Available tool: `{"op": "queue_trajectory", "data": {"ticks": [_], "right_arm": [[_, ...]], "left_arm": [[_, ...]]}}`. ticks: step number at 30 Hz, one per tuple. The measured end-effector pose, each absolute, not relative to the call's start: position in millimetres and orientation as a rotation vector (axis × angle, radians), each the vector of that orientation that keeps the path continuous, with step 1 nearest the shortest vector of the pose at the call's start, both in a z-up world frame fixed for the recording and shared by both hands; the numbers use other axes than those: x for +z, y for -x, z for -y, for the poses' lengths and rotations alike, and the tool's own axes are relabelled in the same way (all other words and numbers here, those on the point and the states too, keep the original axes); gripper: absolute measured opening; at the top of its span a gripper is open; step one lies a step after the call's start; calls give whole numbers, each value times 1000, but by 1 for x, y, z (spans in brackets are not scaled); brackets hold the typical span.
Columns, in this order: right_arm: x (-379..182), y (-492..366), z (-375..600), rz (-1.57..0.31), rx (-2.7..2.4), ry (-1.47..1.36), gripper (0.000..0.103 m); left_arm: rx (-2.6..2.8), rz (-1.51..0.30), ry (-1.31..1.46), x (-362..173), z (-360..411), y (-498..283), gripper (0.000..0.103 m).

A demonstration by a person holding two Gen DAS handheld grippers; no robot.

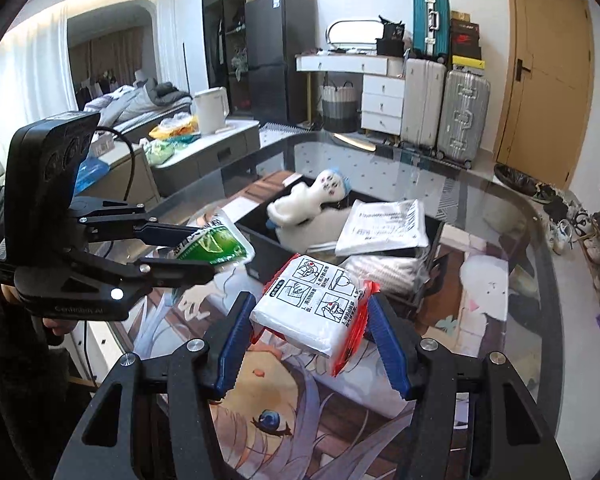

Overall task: Organize soft objects
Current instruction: 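Carry both packets over the black box and lower them in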

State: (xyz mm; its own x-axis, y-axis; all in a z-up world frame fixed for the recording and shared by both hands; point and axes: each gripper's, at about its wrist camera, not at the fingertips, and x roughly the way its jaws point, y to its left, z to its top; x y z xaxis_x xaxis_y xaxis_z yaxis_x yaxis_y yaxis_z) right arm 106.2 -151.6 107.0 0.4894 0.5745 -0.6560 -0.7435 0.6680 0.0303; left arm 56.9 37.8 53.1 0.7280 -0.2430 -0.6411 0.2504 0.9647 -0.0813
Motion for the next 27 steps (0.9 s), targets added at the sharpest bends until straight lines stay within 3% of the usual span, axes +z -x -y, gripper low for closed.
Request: {"op": "queue_trajectory", "data": {"ticks": [27], "right_arm": [[122, -167, 148, -611, 728, 197, 59]], "left_arm": [[-231, -595, 26, 66, -38, -123, 35]]}}
